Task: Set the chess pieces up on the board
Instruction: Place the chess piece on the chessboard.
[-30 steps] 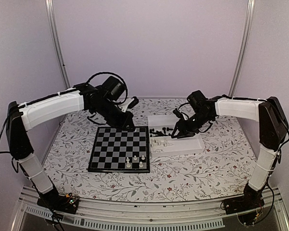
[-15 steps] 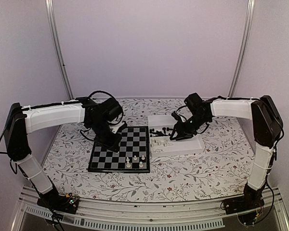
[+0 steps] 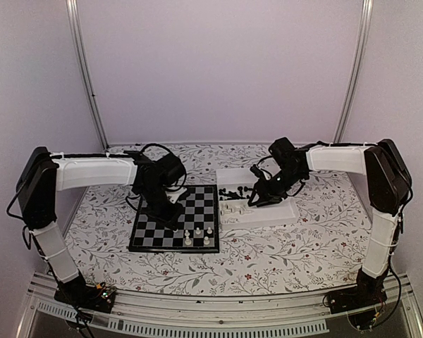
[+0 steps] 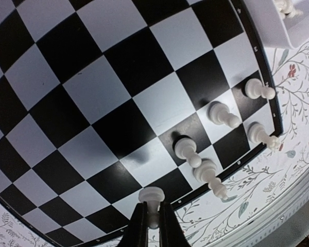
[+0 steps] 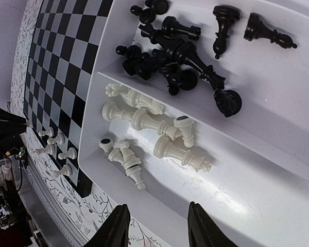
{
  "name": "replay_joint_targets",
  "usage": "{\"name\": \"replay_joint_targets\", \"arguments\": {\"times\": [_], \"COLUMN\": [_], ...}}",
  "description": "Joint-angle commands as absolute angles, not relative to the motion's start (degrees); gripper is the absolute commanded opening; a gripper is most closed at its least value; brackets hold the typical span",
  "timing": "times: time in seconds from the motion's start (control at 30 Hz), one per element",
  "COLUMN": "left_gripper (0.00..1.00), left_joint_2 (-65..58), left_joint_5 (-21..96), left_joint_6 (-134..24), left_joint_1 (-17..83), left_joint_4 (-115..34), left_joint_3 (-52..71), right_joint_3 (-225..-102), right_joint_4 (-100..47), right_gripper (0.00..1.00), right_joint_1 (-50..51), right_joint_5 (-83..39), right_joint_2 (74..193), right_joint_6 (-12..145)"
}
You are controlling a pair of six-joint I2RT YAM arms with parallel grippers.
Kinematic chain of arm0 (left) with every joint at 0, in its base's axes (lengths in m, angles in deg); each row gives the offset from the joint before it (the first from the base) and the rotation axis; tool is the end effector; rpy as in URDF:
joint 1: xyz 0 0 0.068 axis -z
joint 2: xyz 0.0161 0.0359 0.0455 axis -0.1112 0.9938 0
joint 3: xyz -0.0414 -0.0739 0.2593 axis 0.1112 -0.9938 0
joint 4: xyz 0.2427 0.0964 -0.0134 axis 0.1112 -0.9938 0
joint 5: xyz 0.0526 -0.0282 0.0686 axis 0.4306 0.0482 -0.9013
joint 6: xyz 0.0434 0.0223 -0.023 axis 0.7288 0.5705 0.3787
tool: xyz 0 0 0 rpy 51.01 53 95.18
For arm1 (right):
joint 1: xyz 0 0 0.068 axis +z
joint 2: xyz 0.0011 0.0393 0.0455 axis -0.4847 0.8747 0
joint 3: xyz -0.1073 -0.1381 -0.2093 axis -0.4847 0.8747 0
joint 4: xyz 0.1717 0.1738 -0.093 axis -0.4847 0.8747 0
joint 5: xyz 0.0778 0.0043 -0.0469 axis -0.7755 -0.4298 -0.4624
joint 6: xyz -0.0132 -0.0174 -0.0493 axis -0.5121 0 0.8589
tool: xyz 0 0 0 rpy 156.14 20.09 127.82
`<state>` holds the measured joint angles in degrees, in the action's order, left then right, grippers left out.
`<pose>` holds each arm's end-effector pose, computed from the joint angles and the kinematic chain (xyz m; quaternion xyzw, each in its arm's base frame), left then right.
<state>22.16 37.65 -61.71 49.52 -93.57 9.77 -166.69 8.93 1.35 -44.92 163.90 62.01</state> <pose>0.2399 -0.2321 0.1974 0.2207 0.9688 -0.1071 0.0346 0.3303 0.2142 0.1803 -0.2047 0.9268 0.3056 0.0754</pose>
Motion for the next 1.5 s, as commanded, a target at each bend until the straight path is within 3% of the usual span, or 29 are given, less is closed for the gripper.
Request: {"name": "replay_joint_targets", "arguments": {"times": [0.0,0.53,0.87,1.2,1.47], "left_gripper": [0.06,0.08,0.31,0.38,0.39], "left_joint_2": [24.16,26.51,25.37,16.06,14.19], "left_joint_5": [38.57,39.06,37.54,33.09,31.78], "left_joint_6": [-61.64,-63.5,-63.88,-62.61,-60.22], "left_joint_1": [50.06,50.59,50.94,50.81,50.33], "left_joint_4": [-91.07,-88.5,-88.91,-95.83,-91.85], "left_joint_3": [10.44,7.18,8.14,11.53,16.12], "right_joint_3": [-167.85,-167.57,-167.97,-168.69,-171.25], "right_joint_4": [8.97,9.26,9.2,10.2,12.57], "right_gripper": [0.41,0.41,0.41,0.38,0.35], "right_joint_1": [1.19,1.19,1.19,1.32,2.83], "right_joint_5": [-45.23,-45.44,-45.78,-43.1,-40.08], "right_joint_2": [164.47,164.09,164.17,166.18,171.31], "right_joint_6": [62.68,62.89,62.79,62.37,62.86]}}
